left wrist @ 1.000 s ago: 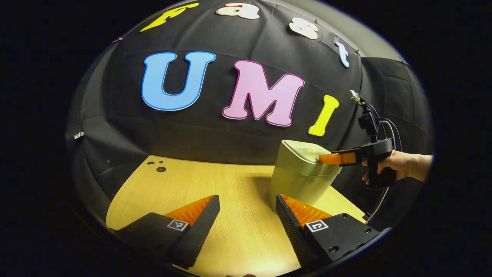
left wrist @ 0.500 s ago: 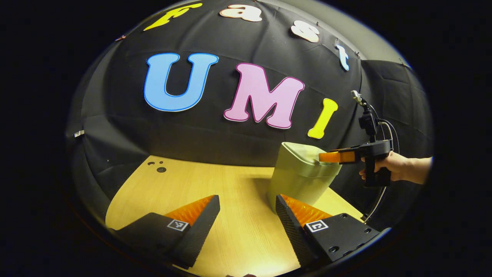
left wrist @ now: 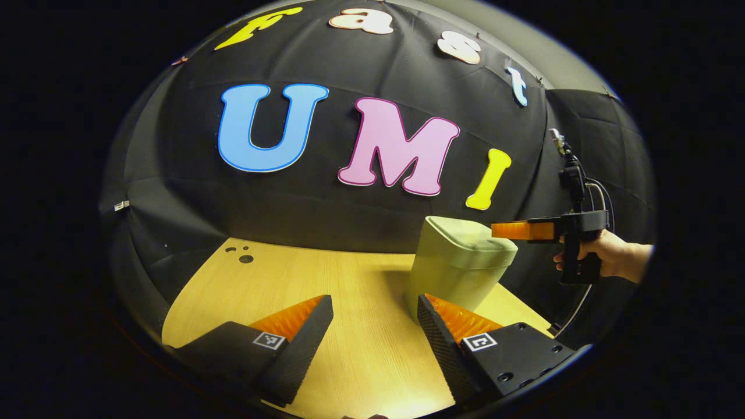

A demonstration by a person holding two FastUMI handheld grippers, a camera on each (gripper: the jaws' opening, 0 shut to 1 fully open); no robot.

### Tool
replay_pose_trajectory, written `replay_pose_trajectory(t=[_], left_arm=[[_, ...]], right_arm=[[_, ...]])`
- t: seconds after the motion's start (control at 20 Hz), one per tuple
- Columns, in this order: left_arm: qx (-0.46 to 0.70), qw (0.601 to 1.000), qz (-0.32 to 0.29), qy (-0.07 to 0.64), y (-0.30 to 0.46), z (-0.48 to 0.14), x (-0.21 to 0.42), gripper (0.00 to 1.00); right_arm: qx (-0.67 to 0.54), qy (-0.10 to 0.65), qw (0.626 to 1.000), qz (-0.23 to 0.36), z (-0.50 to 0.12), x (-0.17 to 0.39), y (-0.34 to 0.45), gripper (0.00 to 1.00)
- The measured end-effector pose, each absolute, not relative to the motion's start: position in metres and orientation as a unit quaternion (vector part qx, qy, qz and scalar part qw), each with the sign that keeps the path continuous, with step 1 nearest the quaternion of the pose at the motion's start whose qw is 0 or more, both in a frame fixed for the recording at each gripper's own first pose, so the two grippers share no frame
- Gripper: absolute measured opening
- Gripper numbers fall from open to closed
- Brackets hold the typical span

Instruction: Press the lid of the desktop garbage bin to open it, pick up the crumpled paper on the desktop and throw it into the bin, then pick up the pop can on the desktop and drop it into the bin, and finally close the garbage bin lid.

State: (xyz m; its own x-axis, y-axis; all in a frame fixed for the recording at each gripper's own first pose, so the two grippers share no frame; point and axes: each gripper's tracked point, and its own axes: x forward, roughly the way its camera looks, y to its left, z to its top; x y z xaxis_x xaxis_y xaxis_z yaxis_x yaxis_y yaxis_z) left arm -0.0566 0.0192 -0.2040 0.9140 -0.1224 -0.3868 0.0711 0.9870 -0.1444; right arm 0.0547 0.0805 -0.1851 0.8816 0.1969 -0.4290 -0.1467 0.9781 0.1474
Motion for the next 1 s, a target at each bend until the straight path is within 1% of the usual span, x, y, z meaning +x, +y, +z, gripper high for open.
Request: replay_pose_trajectory(t=[0.25,0.55,1.0], left_arm=[[-0.06,0.977,-0.047,0.198,0.005,-0.198,-0.046,0.95],[-0.056,0.978,-0.036,0.199,-0.002,-0.197,-0.04,0.95],[-0.048,0.978,-0.027,0.202,-0.004,-0.199,-0.046,0.95]], right_arm=[[0.077,0.197,0.972,0.106,-0.165,0.022,0.089,0.98],[0.08,0.197,0.969,0.127,-0.175,-0.016,0.102,0.98],[0.044,0.206,0.97,0.125,-0.193,-0.035,0.1,0.98]])
